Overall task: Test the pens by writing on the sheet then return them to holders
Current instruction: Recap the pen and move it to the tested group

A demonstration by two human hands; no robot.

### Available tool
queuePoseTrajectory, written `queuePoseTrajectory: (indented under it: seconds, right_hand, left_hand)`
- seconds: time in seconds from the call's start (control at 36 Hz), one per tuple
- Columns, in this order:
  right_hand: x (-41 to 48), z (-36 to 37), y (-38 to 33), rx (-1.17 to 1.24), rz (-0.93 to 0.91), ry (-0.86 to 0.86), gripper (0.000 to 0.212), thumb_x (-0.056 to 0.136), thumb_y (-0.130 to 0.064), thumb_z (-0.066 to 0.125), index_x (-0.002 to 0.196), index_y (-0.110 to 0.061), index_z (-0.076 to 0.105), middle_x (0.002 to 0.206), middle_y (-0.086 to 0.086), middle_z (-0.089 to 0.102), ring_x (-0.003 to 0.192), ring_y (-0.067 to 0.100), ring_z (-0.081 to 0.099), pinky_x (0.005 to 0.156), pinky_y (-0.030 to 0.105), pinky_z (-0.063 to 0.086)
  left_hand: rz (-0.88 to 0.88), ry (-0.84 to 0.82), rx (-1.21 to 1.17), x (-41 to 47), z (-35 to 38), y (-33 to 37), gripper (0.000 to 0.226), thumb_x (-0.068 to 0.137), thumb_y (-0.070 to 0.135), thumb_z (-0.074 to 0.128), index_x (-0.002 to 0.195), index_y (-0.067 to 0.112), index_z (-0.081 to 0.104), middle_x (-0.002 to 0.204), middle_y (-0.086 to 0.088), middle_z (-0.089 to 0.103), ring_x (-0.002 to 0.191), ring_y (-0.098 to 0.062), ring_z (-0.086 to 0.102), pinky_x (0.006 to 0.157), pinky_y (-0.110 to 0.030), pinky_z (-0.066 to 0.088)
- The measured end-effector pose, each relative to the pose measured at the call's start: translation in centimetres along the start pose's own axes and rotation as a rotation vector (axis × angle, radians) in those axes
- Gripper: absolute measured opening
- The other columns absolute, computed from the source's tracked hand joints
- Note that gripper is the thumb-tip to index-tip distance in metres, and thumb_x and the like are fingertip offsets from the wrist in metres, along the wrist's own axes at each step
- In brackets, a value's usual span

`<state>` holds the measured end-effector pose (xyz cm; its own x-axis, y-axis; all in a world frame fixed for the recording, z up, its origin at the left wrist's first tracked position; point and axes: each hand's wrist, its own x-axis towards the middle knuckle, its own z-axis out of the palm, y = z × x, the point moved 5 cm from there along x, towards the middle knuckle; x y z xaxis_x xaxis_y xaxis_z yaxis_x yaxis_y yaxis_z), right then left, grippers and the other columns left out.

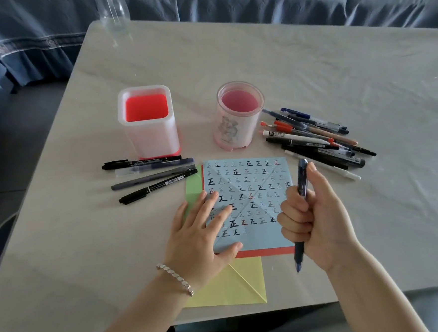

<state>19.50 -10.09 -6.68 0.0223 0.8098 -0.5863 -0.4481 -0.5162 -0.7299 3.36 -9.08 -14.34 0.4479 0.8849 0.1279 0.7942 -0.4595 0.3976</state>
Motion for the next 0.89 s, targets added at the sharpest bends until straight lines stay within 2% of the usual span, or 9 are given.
queuePoseTrajectory:
  seconds: [0.25,0.33,0.39,0.5,0.61,0.69,0.75,0.81,0.89]
  right_hand:
    - [0.1,0.3,0.2,-0.02,-0.044,0.009,0.05,0.088,-0.052,0.034,0.056,-0.016,0.047,0.046,-0.007,0.022,0.037,0.005,0.018,0.035,0.016,0.013]
    - [0.4,0.1,0.4,-0.268,-0.105,0.07,0.024,0.098,-0.02,0.033,0.09,-0.01,0.053,0.054,-0.003,0.038,0.045,0.009,0.028,0.04,0.017,0.024]
    - [0.5,-0.2,0.2,-0.581,-0.187,0.109,0.02,0.094,-0.004,0.034,0.099,-0.011,0.052,0.061,-0.002,0.044,0.052,0.011,0.035,0.047,0.018,0.03]
    - [0.2,0.1,-0.4,-1.162,-0.376,0.082,0.018,0.091,-0.007,0.047,0.1,-0.014,0.061,0.075,0.0,0.051,0.066,0.02,0.049,0.062,0.027,0.039]
    - [-0.4,0.6,-0.8,-1.333,-0.409,0.075,0.019,0.086,-0.017,0.061,0.102,-0.026,0.068,0.082,-0.019,0.056,0.078,0.004,0.055,0.069,0.01,0.038]
    - [-0.6,1.5,-0.7,-1.331,-0.418,0.049,0.02,0.082,-0.021,0.067,0.101,-0.027,0.07,0.074,-0.028,0.055,0.072,-0.007,0.054,0.068,0.003,0.039]
    - [-0.9,2.5,-0.7,-1.319,-0.463,-0.02,0.016,0.08,-0.019,0.069,0.092,-0.03,0.071,0.072,-0.024,0.062,0.072,-0.006,0.058,0.07,0.007,0.044]
    - [-1.0,3.5,-0.6,-1.278,-0.525,-0.099,0.016,0.079,-0.018,0.07,0.081,-0.034,0.069,0.076,-0.023,0.067,0.076,-0.006,0.061,0.07,0.012,0.047]
    - [-1.0,4.4,-0.6,-1.299,-0.625,-0.128,0.01,0.078,-0.021,0.071,0.083,-0.03,0.071,0.075,-0.026,0.065,0.084,-0.009,0.058,0.076,0.008,0.043]
  left_hand:
    - [0.009,0.014,0.012,0.0,0.0,0.0,0.061,0.076,0.062,0.042,0.127,0.027,0.043,0.143,-0.006,0.041,0.135,-0.02,0.028,0.108,-0.043,0.016]
    - [0.013,0.003,0.025,0.0,0.0,0.0,0.061,0.076,0.062,0.041,0.127,0.028,0.041,0.143,-0.006,0.042,0.134,-0.019,0.027,0.107,-0.044,0.017]
    - [0.016,-0.004,0.032,0.0,0.1,0.1,0.062,0.076,0.062,0.041,0.128,0.027,0.041,0.143,-0.005,0.042,0.135,-0.019,0.027,0.106,-0.044,0.018]
    - [-0.021,-0.017,0.014,-0.1,0.1,0.0,0.073,0.082,0.063,0.034,0.139,0.017,0.03,0.145,-0.003,0.039,0.136,-0.015,0.028,0.107,-0.042,0.017]
    - [0.001,0.089,-0.071,0.0,-1.6,0.1,0.067,0.095,0.052,0.023,0.147,0.013,0.009,0.152,-0.001,0.018,0.138,-0.012,0.018,0.111,-0.04,0.012]
    - [0.172,0.185,-0.023,0.4,-3.9,1.5,0.061,0.095,0.038,0.033,0.146,0.012,0.012,0.149,-0.004,0.025,0.137,-0.015,0.025,0.112,-0.04,0.016]
    - [0.344,0.233,0.064,0.6,-5.0,2.7,0.055,0.091,0.031,0.041,0.139,0.007,0.027,0.137,-0.005,0.047,0.128,-0.015,0.039,0.107,-0.038,0.027]
    - [0.439,0.267,0.177,0.8,-5.4,3.4,0.049,0.088,0.029,0.043,0.132,0.007,0.036,0.108,0.0,0.066,0.1,-0.013,0.057,0.092,-0.03,0.037]
    - [0.426,0.284,0.221,1.1,-5.9,2.8,0.039,0.086,0.026,0.042,0.121,0.009,0.042,0.078,0.005,0.064,0.069,-0.014,0.061,0.069,-0.026,0.036]
